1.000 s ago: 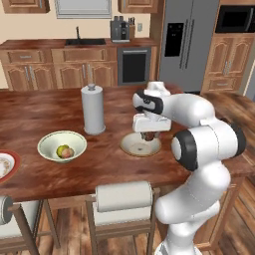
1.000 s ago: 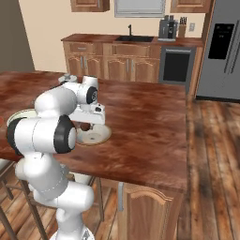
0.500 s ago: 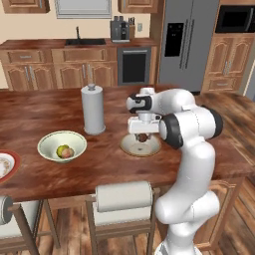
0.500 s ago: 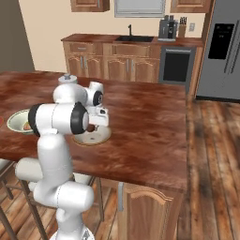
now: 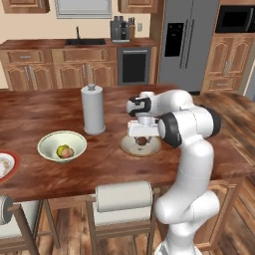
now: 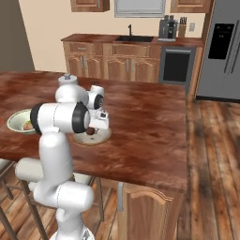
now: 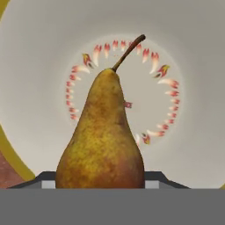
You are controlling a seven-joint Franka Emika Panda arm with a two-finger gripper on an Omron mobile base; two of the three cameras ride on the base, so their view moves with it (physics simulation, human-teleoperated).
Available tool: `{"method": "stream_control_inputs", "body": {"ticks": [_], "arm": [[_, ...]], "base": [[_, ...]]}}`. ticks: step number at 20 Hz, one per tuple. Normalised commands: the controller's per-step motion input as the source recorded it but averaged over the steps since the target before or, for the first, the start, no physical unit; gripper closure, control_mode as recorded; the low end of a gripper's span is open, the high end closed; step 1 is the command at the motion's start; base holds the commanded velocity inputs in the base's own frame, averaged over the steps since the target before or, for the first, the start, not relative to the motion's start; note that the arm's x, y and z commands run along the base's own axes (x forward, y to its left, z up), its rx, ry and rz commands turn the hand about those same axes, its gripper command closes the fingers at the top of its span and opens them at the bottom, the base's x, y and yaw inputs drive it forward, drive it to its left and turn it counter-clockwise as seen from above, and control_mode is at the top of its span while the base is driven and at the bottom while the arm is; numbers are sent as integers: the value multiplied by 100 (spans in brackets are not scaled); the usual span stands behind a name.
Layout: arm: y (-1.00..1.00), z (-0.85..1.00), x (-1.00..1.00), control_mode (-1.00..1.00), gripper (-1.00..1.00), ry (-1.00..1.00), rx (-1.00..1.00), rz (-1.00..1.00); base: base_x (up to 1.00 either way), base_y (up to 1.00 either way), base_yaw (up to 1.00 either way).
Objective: Take the fruits from the plate on the dining counter and place two fruits in each bowl.
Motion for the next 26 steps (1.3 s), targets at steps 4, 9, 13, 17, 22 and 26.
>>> {"method": "stream_control_inputs", "body": {"ticks": [4,9,13,17,22,26], "arm": [[0,0,-28,-100,100,-17,1,0],[2,-1,50,-100,100,-20,0,0],[1,0,46,-100,100,-12,0,0],[0,-1,0,-100,100,0,-1,-3],[0,-6,0,-100,100,0,-9,-1],[0,-10,0,-100,100,0,-10,0]], "base": [[0,0,0],[0,0,0],[0,0,0],[0,0,0],[0,0,0],[0,0,0]]}}
